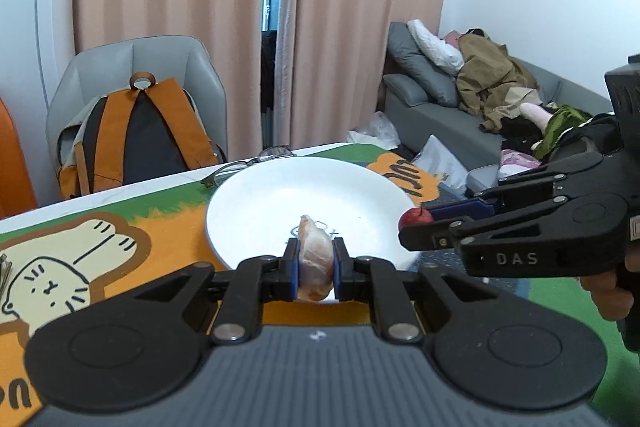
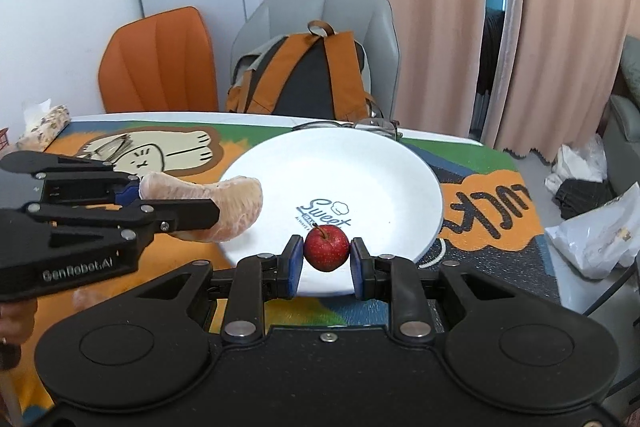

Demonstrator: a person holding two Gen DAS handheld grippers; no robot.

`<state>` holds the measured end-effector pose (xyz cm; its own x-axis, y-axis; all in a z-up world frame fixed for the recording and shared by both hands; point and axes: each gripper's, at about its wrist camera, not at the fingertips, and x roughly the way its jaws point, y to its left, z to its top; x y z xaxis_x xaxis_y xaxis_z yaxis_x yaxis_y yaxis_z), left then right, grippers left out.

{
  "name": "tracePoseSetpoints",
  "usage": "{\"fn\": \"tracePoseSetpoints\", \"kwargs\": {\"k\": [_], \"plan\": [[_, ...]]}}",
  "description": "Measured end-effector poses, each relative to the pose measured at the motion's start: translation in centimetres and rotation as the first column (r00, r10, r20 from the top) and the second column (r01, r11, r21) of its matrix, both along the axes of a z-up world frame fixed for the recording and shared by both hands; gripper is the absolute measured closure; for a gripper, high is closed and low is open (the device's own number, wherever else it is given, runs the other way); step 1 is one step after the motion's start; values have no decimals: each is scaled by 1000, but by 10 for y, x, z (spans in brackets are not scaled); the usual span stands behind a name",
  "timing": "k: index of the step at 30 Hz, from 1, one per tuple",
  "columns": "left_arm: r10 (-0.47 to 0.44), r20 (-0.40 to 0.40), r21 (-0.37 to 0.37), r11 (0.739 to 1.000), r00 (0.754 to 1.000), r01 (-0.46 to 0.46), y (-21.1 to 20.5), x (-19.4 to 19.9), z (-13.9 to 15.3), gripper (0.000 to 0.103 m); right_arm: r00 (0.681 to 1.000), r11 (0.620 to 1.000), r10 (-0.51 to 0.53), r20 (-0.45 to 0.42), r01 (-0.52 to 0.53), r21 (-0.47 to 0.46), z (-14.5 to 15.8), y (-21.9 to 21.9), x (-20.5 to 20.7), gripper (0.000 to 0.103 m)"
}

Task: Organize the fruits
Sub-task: 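Carry both fruits over the white bowl and open both tools to drop them, then return both tools to the fruit pile and grasp another grapefruit segment with the left tool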

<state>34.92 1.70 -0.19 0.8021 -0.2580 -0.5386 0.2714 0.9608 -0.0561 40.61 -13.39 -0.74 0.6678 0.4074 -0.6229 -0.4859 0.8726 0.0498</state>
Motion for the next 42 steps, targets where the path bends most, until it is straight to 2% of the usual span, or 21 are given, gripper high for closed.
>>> {"fn": "tracePoseSetpoints", "kwargs": {"k": [8,16,19,21,23,25,26,29,31,37,39,42], "plan": [[21,-49,-18,1000,999,-22,1,18,-11,89,999,1000,-22,-36,21,-19,-13,8,14,79],[32,-24,-5,999,999,-33,-1,14,-4,88,999,999,-17,-39,15,-34,-14,13,16,79],[29,-22,-4,1000,999,-29,-1,11,1,84,999,999,-24,-44,22,-41,-16,14,17,79],[26,-37,4,1000,999,-26,-1,10,1,77,998,999,-31,-48,29,-43,-17,14,18,79],[27,-39,3,1000,999,-27,1,6,2,58,998,998,-42,-52,40,-38,-18,14,20,78],[35,-23,-9,999,999,-36,6,0,3,46,997,999,-43,-58,41,-36,-20,13,20,77],[39,-16,-18,999,999,-39,8,-4,4,40,997,998,-48,-58,46,-35,-20,13,20,73],[51,-6,-32,998,999,-51,17,-14,7,32,997,998,-55,-53,54,-30,-19,10,17,63],[56,-3,-33,998,998,-56,22,-19,9,32,998,998,-51,-44,50,-24,-17,8,12,60],[59,5,-51,997,998,-58,39,-41,10,29,1000,1000,-23,-6,23,-1,-7,1,-14,42],[63,10,-55,997,998,-62,42,-48,9,28,1000,1000,-12,2,12,28,-3,-2,-23,27],[61,15,-57,997,998,-60,46,-58,7,27,1000,998,3,17,-4,62,2,-4,-40,23]]}}
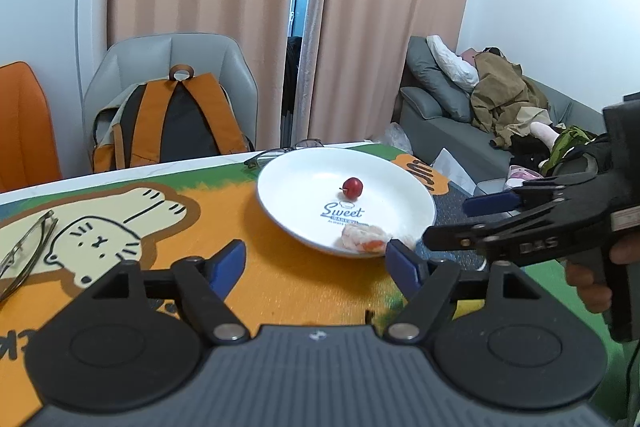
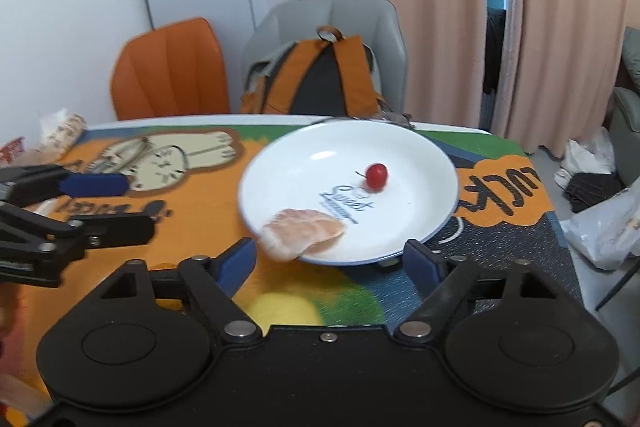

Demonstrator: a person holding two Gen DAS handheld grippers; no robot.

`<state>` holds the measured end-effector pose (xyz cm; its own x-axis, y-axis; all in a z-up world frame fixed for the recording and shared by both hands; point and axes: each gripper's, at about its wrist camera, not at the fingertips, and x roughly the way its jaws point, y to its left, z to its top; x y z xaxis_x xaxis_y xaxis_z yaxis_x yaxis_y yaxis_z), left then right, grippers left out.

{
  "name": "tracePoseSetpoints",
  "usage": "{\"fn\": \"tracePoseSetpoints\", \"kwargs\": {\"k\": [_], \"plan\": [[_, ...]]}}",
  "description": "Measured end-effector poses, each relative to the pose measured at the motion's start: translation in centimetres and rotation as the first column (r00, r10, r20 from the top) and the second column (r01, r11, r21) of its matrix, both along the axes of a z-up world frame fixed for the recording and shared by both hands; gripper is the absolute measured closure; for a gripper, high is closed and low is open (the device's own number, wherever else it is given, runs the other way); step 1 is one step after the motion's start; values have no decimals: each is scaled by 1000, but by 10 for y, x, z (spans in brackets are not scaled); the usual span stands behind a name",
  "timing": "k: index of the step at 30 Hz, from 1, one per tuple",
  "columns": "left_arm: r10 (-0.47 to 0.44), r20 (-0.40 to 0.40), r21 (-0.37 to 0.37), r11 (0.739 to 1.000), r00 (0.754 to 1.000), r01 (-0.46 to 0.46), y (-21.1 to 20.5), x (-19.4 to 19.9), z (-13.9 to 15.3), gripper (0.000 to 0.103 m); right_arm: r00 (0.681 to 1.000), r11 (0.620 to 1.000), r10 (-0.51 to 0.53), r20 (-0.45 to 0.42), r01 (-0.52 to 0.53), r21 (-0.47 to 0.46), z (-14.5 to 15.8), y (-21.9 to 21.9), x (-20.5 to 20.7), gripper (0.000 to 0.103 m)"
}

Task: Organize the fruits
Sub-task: 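Return both tools to the fruit pile and grasp another grapefruit segment with the left tool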

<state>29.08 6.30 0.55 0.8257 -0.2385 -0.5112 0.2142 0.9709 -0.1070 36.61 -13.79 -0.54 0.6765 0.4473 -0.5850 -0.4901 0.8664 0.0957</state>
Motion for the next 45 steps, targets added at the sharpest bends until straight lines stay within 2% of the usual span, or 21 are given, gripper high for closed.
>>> {"fn": "tracePoseSetpoints", "kwargs": {"k": [5,9,16,19,25,33,40,45], "plan": [[-15,15,4,1000,1000,14,4,-18,-3,26,999,1000,21,45,-22,22,5,-1,-27,13],[-36,36,36,999,999,35,5,-33,-9,21,997,998,47,62,-50,44,6,-1,-51,12],[-49,16,56,997,999,48,7,-46,-25,20,994,995,81,78,-85,43,-1,7,-84,8],[-52,14,81,995,999,51,6,-51,-33,18,993,996,87,84,-89,26,-8,12,-96,8],[-77,25,144,987,997,73,5,-58,-47,18,994,995,83,74,-87,55,-19,9,-121,6],[-62,21,121,991,998,59,12,-55,-54,18,994,991,107,27,-109,84,-35,11,-143,5],[-68,3,137,988,998,67,15,-51,-58,20,990,987,143,13,-143,74,-40,21,-155,5],[-90,-9,105,990,996,91,18,-49,-60,20,986,984,166,1,-166,68,-42,28,-157,5]]}}
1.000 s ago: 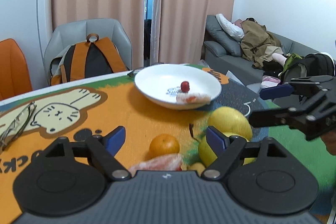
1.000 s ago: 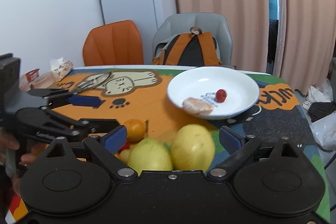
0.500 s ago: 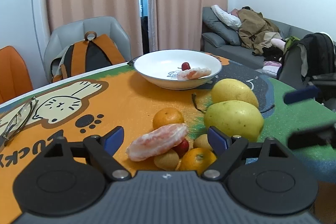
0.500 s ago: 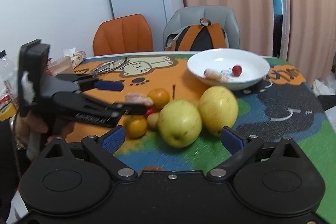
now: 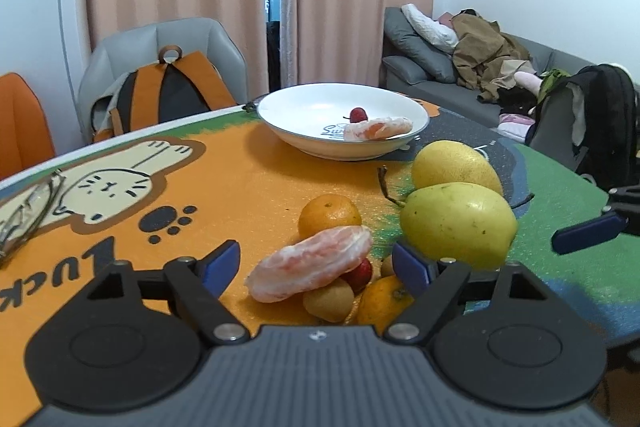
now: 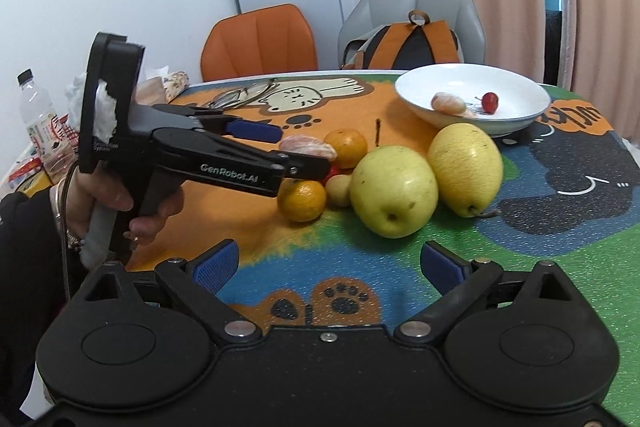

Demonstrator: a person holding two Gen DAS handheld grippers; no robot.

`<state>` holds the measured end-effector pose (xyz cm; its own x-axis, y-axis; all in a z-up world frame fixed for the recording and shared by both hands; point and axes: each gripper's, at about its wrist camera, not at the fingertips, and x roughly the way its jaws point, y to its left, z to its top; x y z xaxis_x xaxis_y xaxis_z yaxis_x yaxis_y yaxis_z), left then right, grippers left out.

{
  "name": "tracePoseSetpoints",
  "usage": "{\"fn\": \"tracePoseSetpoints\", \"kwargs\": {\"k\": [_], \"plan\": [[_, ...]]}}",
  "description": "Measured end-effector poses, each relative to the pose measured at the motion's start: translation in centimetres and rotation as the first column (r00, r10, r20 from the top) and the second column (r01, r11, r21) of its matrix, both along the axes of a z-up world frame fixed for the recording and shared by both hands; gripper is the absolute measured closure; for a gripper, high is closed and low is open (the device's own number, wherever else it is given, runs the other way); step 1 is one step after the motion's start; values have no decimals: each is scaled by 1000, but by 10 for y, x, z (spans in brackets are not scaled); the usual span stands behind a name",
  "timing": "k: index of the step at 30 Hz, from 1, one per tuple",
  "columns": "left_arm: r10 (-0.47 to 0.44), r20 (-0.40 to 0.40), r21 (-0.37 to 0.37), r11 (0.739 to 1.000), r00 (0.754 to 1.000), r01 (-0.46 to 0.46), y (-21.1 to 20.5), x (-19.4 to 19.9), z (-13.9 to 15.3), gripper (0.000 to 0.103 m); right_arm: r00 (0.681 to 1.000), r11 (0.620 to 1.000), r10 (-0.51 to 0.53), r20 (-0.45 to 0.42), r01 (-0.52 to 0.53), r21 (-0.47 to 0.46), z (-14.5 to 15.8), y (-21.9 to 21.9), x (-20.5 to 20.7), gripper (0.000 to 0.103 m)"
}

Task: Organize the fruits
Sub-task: 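Return both tools to the fruit pile and grasp another grapefruit segment with the left tool, then grasp a mandarin with the right tool while the left tool holds the grapefruit segment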

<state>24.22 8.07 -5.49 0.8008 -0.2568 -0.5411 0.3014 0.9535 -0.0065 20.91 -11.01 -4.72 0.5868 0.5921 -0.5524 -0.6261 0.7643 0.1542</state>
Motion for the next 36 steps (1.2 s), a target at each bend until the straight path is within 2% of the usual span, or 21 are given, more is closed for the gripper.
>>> {"fn": "tracePoseSetpoints", "kwargs": {"k": [3,5,11,15,18,20,21,24,29,36], "plan": [[5,-3,-1,1000,1000,-5,-1,2,-1,26,1000,1000,21,-4,-21,-8,-2,8,-2,5],[10,-18,-13,1000,1000,-10,0,5,-1,39,999,999,32,-3,-32,-20,-4,15,-3,5],[7,-30,-13,1000,1000,-7,3,5,1,42,999,998,54,0,-54,-43,-13,31,-2,5],[11,-29,-6,1000,1000,-12,3,3,2,46,998,999,53,-28,-53,-11,-15,36,3,5],[33,-24,18,999,999,-33,4,0,2,64,998,998,56,5,-56,-29,-14,42,3,5],[57,-21,12,998,998,-57,8,0,3,80,998,998,57,21,-56,-42,-13,46,3,5],[75,-26,4,997,997,-75,11,1,3,82,998,997,56,30,-55,-46,-12,47,4,6],[72,-34,-16,997,997,-73,16,1,2,82,998,998,51,35,-50,-41,-11,51,7,7],[66,-15,19,998,998,-65,9,3,2,82,997,997,57,45,-55,-49,-11,58,12,10],[91,-18,2,996,996,-91,9,16,1,82,995,996,53,85,-48,-69,-8,62,11,13]]}}
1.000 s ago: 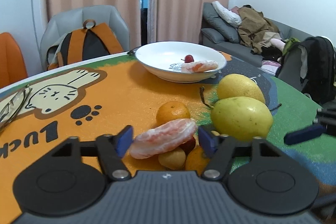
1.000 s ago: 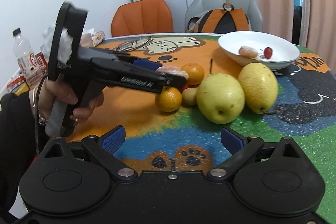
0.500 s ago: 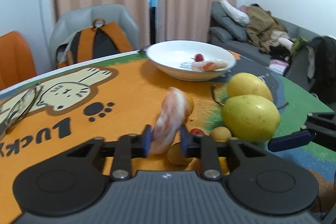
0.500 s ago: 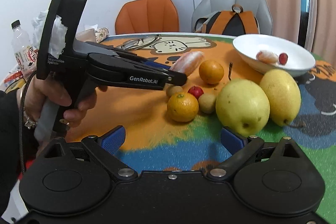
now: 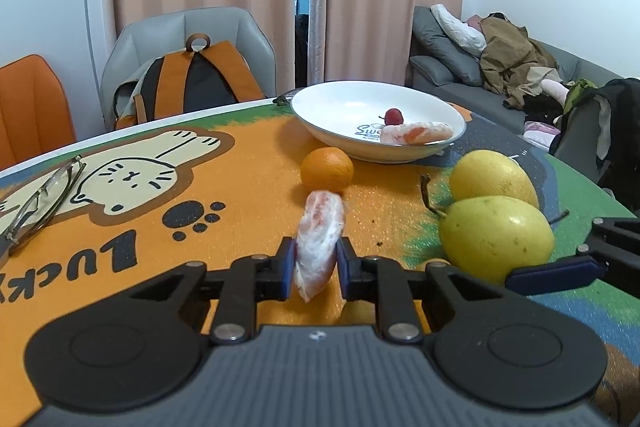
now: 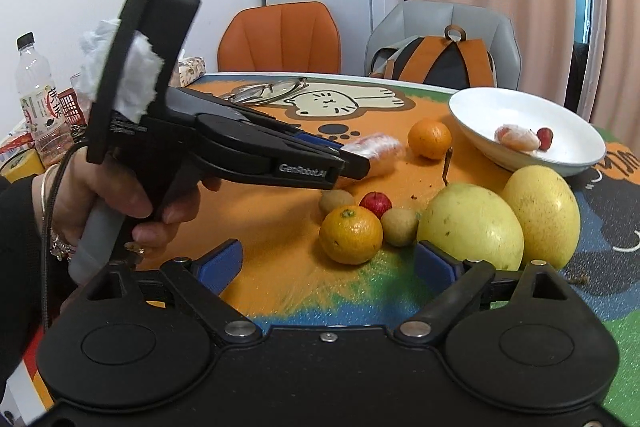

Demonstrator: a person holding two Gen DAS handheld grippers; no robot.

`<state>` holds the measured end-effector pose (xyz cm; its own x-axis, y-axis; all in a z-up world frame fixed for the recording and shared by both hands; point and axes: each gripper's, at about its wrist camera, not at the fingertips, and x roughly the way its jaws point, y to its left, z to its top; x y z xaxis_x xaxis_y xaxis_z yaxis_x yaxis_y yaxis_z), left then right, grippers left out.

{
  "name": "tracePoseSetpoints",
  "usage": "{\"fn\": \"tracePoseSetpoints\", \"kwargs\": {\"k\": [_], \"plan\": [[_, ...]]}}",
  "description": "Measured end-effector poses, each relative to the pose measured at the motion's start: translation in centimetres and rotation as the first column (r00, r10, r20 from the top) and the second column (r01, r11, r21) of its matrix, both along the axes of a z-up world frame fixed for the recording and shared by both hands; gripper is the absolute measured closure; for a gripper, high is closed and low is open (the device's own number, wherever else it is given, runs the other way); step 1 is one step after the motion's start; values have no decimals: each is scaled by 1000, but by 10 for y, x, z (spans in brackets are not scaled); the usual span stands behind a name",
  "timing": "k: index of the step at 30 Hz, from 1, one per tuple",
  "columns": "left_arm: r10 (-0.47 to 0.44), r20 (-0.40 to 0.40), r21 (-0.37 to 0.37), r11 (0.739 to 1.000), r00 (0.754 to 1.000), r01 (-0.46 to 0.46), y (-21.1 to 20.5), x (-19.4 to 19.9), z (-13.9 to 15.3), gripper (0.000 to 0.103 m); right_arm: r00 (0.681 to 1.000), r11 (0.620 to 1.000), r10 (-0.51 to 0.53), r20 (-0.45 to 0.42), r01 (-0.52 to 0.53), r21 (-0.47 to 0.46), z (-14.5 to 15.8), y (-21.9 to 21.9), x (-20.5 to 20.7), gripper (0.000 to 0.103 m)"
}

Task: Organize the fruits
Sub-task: 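Grasp a mandarin with the right tool while the left tool holds the grapefruit segment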

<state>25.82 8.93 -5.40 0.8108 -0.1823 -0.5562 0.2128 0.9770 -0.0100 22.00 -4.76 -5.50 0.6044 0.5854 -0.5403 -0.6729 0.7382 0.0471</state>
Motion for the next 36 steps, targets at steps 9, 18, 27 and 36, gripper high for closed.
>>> {"fn": "tracePoseSetpoints", "kwargs": {"k": [9,18,27,36], "plan": [[22,-12,-38,999,1000,-22,8,3,2,84,1000,1000,-12,-1,12,-11,-4,6,8,30],[34,17,-44,998,999,-33,16,-14,13,84,1000,999,-22,8,23,-46,-13,16,14,51],[38,20,-47,998,999,-37,21,-26,14,84,997,995,-48,62,52,-81,-16,28,16,58],[33,18,-55,998,999,-32,23,-30,17,84,998,995,-55,22,57,-85,-12,25,18,65]]}}
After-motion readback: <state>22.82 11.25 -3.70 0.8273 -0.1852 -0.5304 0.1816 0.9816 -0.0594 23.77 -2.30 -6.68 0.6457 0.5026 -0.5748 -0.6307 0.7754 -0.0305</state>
